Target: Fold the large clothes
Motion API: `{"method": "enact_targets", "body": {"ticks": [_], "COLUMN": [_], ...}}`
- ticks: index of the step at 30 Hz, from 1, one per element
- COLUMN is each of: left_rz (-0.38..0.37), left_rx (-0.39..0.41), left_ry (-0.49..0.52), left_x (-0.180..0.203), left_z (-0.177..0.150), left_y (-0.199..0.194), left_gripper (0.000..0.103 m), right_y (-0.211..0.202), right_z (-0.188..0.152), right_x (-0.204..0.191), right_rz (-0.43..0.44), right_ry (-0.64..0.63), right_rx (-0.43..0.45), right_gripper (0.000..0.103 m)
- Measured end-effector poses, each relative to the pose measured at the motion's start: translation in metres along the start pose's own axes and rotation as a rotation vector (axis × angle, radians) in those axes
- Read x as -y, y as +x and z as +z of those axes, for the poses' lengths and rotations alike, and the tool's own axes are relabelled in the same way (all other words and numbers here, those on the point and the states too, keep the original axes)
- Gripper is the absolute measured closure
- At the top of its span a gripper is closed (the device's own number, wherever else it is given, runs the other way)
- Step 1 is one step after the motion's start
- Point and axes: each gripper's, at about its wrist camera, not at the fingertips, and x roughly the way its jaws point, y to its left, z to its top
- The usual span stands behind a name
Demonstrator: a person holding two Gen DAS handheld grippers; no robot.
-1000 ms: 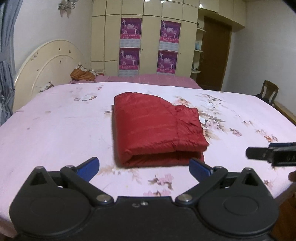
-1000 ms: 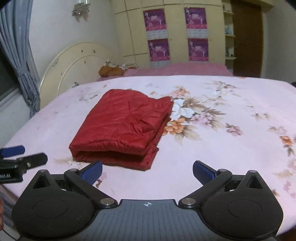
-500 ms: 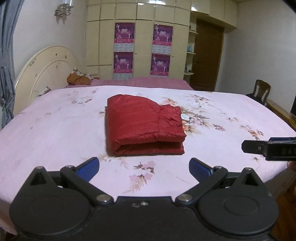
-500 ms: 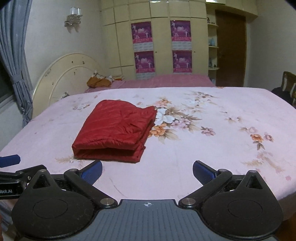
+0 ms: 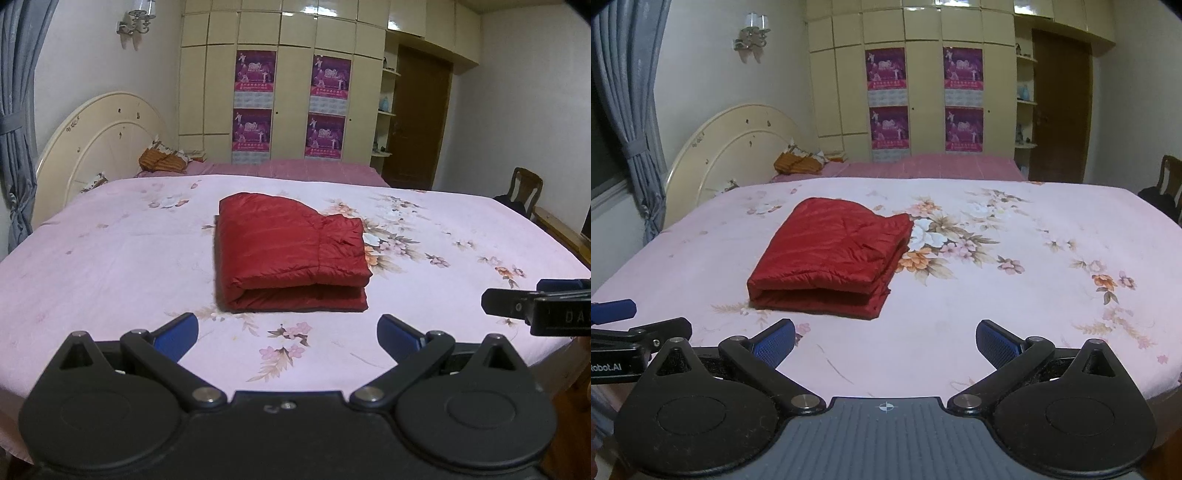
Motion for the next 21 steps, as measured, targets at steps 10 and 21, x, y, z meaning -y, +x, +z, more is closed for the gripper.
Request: {"method": "enact_targets", "body": {"ticks": [10, 21], "left_rz": [-0.003, -0.005], "left_rx": [0.003, 0.003], "left_ry": [0.005, 0.008], "left_x": [0.0018, 0.0032], "left_z": [0.0004, 0.0016], "left_y": [-0.0009, -0.0005], "left_gripper": [0.000, 0.000], "right_y": [0.0003, -0.0006], "right_z": [0.0017, 0.0014], "right_x": [0.0038, 0.0056], "right_rz": [0.005, 0.008], "right_ry": [0.003, 0.000], "right_rx": [0.009, 0.012], "right_gripper": [0.000, 0.000]}}
